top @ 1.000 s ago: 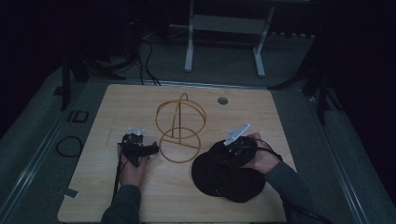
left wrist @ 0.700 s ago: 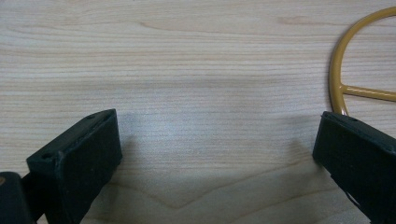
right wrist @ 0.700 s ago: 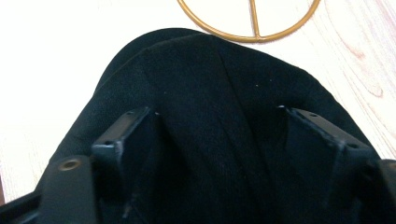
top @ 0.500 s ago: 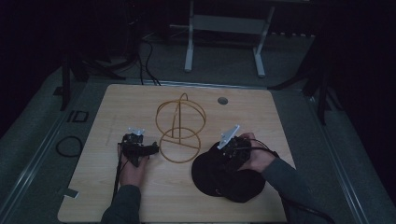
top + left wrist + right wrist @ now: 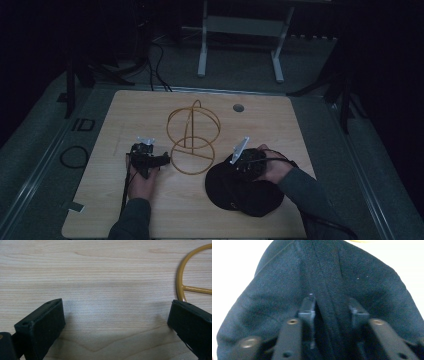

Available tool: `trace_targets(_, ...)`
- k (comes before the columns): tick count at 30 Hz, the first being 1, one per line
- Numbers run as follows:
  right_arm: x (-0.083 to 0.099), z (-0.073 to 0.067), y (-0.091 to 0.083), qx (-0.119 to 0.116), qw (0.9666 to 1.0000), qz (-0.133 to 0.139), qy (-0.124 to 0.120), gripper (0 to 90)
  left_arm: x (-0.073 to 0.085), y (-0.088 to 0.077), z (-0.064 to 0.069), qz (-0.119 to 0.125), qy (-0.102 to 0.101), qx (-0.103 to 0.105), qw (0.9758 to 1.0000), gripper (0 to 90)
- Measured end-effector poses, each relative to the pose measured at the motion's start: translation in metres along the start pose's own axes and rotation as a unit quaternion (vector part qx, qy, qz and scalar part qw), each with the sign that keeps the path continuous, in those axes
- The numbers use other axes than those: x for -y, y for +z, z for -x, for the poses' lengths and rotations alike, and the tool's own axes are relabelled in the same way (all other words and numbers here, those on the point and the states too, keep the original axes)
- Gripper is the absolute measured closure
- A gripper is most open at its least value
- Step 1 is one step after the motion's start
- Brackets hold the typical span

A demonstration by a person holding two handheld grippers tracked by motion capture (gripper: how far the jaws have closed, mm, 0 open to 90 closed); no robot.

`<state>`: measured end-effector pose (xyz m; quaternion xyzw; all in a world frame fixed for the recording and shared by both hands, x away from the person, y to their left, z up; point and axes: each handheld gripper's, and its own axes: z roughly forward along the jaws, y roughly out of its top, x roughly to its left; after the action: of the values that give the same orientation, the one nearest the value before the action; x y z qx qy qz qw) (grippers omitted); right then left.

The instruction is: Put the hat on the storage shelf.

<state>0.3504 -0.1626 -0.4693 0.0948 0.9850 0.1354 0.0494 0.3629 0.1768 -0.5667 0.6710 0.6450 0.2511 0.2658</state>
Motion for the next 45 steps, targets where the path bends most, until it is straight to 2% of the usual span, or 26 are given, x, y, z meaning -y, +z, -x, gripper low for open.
trace_targets(3, 0.0, 0.001, -0.001, -0.008, 0.9999, -0.004, -0.006, 79.3, 0.0, 0.0, 0.0, 0.0, 0.0, 0.0, 1.0, 0.7)
trace_targets(6, 0.001, 0.002, -0.004, -0.009, 0.9999, -0.001, -0.009, 83.5, 0.0, 0.0, 0.0, 0.0, 0.0, 0.0, 1.0, 0.7)
trace_targets(14, 0.003, 0.005, -0.01, -0.012, 0.9998, 0.012, -0.005, 84.8, 0.0, 0.0, 0.0, 0.0, 0.0, 0.0, 1.0, 0.7)
trace_targets(15, 0.004, 0.007, -0.016, -0.009, 0.9997, 0.024, 0.004, 85.0, 0.0, 0.0, 0.0, 0.0, 0.0, 0.0, 1.0, 0.7)
trace_targets(22, 0.007, 0.013, -0.023, 0.007, 0.9992, 0.034, 0.017, 85.3, 0.0, 0.0, 0.0, 0.0, 0.0, 0.0, 1.0, 0.7)
trace_targets(23, 0.008, 0.015, -0.025, 0.012, 0.9987, 0.043, 0.022, 85.5, 0.0, 0.0, 0.0, 0.0, 0.0, 0.0, 1.0, 0.7)
trace_targets(27, 0.011, 0.019, -0.028, 0.017, 0.9979, 0.052, 0.035, 85.6, 0.0, 0.0, 0.0, 0.0, 0.0, 0.0, 1.0, 0.7)
trace_targets(28, 0.012, 0.022, -0.03, 0.021, 0.9968, 0.059, 0.049, 85.6, 0.0, 0.0, 0.0, 0.0, 0.0, 0.0, 1.0, 0.7)
trace_targets(31, 0.013, 0.026, -0.032, 0.023, 0.9962, 0.062, 0.056, 85.6, 0.0, 0.0, 0.0, -0.001, 0.0, 0.0, 1.0, 0.7)
trace_targets(32, 0.015, 0.03, -0.035, 0.025, 0.995, 0.065, 0.071, 85.6, 0.0, 0.0, 0.0, -0.001, 0.0, 0.0, 1.0, 0.7)
trace_targets(34, 0.016, 0.031, -0.037, 0.03, 0.9943, 0.068, 0.077, 85.7, 0.0, 0.0, 0.0, -0.001, 0.0, 0.0, 1.0, 0.7)
trace_targets(35, 0.017, 0.036, -0.04, 0.031, 0.9928, 0.074, 0.089, 85.6, 0.0, 0.0, 0.0, -0.001, 0.0, 0.0, 1.0, 0.7)
trace_targets(39, 0.02, 0.042, -0.046, 0.044, 0.9887, 0.086, 0.115, 85.7, 0.0, 0.0, 0.0, -0.001, 0.001, 0.0, 1.0, 0.7)
trace_targets(40, 0.02, 0.042, -0.046, 0.044, 0.9887, 0.086, 0.115, 85.7, 0.0, 0.0, 0.0, -0.001, 0.001, 0.0, 1.0, 0.7)
trace_targets(42, 0.021, 0.046, -0.048, 0.051, 0.9857, 0.095, 0.13, 85.8, 0.0, 0.0, 0.0, -0.001, 0.001, 0.0, 1.0, 0.7)
trace_targets(44, 0.021, 0.047, -0.049, 0.053, 0.9849, 0.097, 0.134, 85.8, 0.0, 0.0, 0.0, -0.001, 0.002, 0.0, 1.0, 0.7)
trace_targets(45, 0.021, 0.049, -0.051, 0.058, 0.9824, 0.103, 0.144, 85.8, 0.0, 0.0, 0.0, -0.001, 0.001, 0.0, 1.0, 0.7)
